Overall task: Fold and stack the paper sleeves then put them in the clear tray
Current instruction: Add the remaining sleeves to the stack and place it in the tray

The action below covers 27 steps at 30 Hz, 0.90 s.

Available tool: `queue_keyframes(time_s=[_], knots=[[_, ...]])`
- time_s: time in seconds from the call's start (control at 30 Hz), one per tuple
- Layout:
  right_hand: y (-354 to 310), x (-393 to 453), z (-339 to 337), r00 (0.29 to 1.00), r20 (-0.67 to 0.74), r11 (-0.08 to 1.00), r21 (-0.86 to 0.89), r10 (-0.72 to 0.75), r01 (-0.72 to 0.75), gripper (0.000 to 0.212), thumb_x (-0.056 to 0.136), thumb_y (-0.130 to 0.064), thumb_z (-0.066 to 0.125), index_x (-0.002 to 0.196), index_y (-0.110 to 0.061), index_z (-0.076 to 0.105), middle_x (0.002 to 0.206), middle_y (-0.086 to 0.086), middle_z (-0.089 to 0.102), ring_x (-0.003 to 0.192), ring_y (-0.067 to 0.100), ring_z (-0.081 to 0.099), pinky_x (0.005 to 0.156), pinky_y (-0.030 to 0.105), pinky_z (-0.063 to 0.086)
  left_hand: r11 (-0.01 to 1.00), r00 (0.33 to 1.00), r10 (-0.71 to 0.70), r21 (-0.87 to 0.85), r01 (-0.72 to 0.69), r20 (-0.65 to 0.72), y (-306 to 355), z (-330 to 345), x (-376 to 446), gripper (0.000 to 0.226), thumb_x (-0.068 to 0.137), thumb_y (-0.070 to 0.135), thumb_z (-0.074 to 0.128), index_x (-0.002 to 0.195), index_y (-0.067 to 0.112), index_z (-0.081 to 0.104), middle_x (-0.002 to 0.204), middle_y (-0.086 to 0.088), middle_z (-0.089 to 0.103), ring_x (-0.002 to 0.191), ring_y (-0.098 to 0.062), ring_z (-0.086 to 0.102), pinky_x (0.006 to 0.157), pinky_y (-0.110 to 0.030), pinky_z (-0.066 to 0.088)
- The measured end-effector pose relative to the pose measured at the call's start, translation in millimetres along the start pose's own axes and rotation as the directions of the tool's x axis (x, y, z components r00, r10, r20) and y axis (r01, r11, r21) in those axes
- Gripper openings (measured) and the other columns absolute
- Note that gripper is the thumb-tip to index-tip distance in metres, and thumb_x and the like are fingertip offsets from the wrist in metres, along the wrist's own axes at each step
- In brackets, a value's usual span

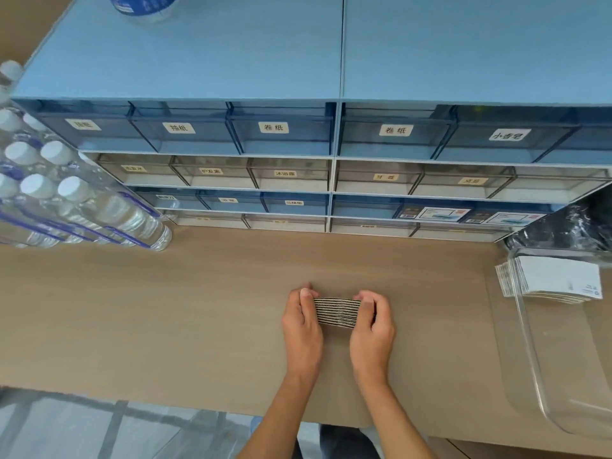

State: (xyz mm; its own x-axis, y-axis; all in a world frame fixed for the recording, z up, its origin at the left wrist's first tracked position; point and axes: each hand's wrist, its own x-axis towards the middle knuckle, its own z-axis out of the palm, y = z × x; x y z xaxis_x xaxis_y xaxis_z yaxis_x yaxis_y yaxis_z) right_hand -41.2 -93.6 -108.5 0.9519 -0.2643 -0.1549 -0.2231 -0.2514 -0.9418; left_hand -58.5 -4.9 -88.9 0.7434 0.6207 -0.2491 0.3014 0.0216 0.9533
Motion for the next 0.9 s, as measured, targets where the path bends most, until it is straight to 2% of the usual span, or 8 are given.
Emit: queue_keyframes(time_s=[0.1, 0.17, 0.27, 0.47, 0.57, 0.67, 0.77, 0.9], knots=[[0.3, 3.4, 5.4, 0.999, -0.042, 1.0, 0.001, 0.009, -0.009, 0.044, 0.093, -0.044, 0.039, 0.082, -0.009, 0.062, 0.078, 0.0, 0.066, 0.073, 0.009, 0.06, 0.069, 0.024, 0.047, 1.0, 1.0, -0.009, -0.022, 0.009, 0.002, -5.3, 1.0, -1.5, 0.032, 0.105, 0.017, 0.037, 0.092, 0.003, 0.062, 0.091, 0.007, 0.064, 0.082, 0.009, 0.059, 0.072, -0.007, 0.043], [-1.9, 6.4, 7.7, 0.998, -0.061, 1.0, 0.003, -0.006, 0.006, 0.048, 0.093, -0.045, 0.04, 0.074, -0.006, 0.06, 0.07, -0.001, 0.063, 0.066, 0.006, 0.057, 0.061, 0.018, 0.042, 0.999, 1.0, -0.022, -0.035, 0.022, 0.017, -8.5, -0.9, -1.5, 0.029, 0.104, 0.016, 0.039, 0.095, 0.005, 0.064, 0.103, 0.001, 0.068, 0.099, 0.008, 0.06, 0.083, -0.008, 0.043], [-0.6, 8.2, 8.7, 0.998, -0.059, 1.0, 0.001, -0.02, 0.02, 0.05, 0.093, -0.045, 0.041, 0.073, -0.004, 0.06, 0.069, 0.0, 0.063, 0.065, 0.007, 0.056, 0.061, 0.017, 0.041, 0.999, 0.999, 0.02, -0.044, -0.019, 0.038, -15.1, -4.7, -2.6, 0.024, 0.103, 0.009, 0.041, 0.097, 0.007, 0.064, 0.115, -0.002, 0.068, 0.121, -0.006, 0.057, 0.101, -0.018, 0.042], [-1.0, 9.1, 9.0, 0.998, -0.045, 0.999, 0.008, -0.042, 0.043, 0.043, 0.096, -0.039, 0.042, 0.072, -0.007, 0.058, 0.071, 0.004, 0.062, 0.066, 0.008, 0.054, 0.063, 0.021, 0.043, 0.997, 0.999, 0.032, 0.072, -0.033, 0.013, -11.9, 0.2, -2.8, 0.022, 0.104, 0.011, 0.038, 0.091, 0.013, 0.056, 0.085, 0.002, 0.061, 0.078, -0.004, 0.057, 0.071, -0.013, 0.043], [-0.2, 4.5, 3.3, 0.998, -0.022, 0.999, 0.008, -0.051, 0.051, 0.037, 0.098, -0.035, 0.043, 0.079, -0.011, 0.063, 0.077, 0.005, 0.065, 0.073, 0.014, 0.061, 0.068, 0.03, 0.049, 0.995, 0.999, 0.034, 0.091, -0.035, 0.009, -12.2, 0.9, -1.5, 0.022, 0.104, 0.012, 0.037, 0.09, 0.014, 0.054, 0.085, -0.003, 0.061, 0.077, -0.01, 0.056, 0.069, -0.015, 0.043], [-3.6, -5.5, -1.4, 0.998, -0.06, 0.998, 0.048, -0.027, 0.03, 0.028, 0.099, -0.03, 0.045, 0.094, -0.016, 0.069, 0.091, -0.004, 0.07, 0.088, 0.007, 0.065, 0.077, 0.02, 0.051, 0.995, 0.999, 0.041, 0.094, -0.039, -0.01, -12.5, 3.7, -2.1, 0.022, 0.104, 0.013, 0.037, 0.089, 0.014, 0.054, 0.085, -0.004, 0.061, 0.077, -0.011, 0.056, 0.068, -0.014, 0.043], [-3.2, -12.3, 1.2, 0.995, -0.1, 0.998, 0.064, 0.011, -0.005, 0.021, 0.101, -0.017, 0.047, 0.106, -0.012, 0.067, 0.103, -0.008, 0.07, 0.098, 0.002, 0.063, 0.084, 0.013, 0.047, 0.994, 0.999, 0.047, 0.098, -0.044, -0.028, -15.0, 6.2, -0.8, 0.023, 0.102, 0.02, 0.036, 0.09, 0.013, 0.053, 0.086, -0.006, 0.061, 0.078, -0.013, 0.056, 0.068, -0.019, 0.044], [-5.8, -10.3, 9.0, 0.993, -0.112, 0.997, 0.07, 0.021, -0.013, 0.02, 0.099, -0.023, 0.047, 0.09, -0.011, 0.059, 0.083, -0.004, 0.062, 0.077, 0.005, 0.056, 0.073, 0.017, 0.044, 0.99, 0.995, 0.091, 0.112, -0.086, -0.038, -14.5, 5.9, -2.4, 0.027, 0.101, 0.021, 0.032, 0.09, 0.011, 0.054, 0.084, -0.003, 0.06, 0.078, -0.01, 0.056, 0.069, -0.013, 0.042]])
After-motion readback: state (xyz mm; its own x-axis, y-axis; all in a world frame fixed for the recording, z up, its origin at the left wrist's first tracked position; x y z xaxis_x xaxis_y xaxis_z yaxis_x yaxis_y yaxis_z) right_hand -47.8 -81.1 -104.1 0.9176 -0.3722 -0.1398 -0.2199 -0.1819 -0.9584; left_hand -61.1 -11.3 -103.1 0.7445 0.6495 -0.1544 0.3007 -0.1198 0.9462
